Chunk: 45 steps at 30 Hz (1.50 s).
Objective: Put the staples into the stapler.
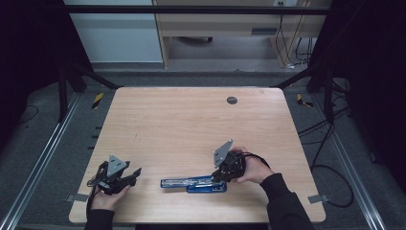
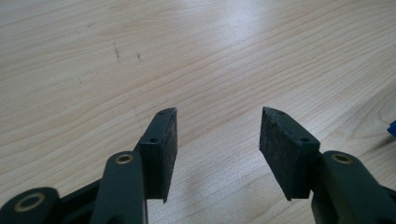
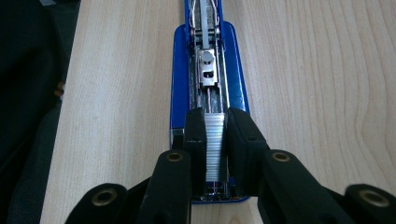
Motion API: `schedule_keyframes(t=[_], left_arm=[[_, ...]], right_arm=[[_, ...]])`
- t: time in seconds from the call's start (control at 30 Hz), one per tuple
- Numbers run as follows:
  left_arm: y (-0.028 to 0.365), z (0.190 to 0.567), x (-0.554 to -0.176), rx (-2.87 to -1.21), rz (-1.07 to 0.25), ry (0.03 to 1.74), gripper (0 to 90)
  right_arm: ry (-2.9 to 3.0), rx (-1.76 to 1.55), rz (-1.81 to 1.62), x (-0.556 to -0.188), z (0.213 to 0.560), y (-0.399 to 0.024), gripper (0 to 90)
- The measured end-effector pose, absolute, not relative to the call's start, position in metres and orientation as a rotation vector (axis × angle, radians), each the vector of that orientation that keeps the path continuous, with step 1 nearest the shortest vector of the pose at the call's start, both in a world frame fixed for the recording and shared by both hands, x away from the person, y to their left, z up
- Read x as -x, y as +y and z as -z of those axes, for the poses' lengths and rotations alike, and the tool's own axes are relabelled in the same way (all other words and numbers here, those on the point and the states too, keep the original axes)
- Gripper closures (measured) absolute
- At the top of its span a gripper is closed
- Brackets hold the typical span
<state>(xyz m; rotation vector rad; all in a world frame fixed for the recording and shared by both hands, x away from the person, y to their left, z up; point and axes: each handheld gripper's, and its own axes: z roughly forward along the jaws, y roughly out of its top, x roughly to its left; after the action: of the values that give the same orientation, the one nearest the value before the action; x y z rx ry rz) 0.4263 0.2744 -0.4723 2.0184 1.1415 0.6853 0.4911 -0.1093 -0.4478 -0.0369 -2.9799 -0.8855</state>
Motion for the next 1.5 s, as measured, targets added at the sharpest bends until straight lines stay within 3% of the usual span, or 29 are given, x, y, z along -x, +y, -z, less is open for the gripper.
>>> schedule_keyframes(t=[1.5], left_arm=[[0.2746,0.4728,-0.4269,-2.023,-0.686,1.144,46.9]], right_arm=[[-2.967,-0.023,0.910,-0.4938,0.4466,-0.1136,78.6]])
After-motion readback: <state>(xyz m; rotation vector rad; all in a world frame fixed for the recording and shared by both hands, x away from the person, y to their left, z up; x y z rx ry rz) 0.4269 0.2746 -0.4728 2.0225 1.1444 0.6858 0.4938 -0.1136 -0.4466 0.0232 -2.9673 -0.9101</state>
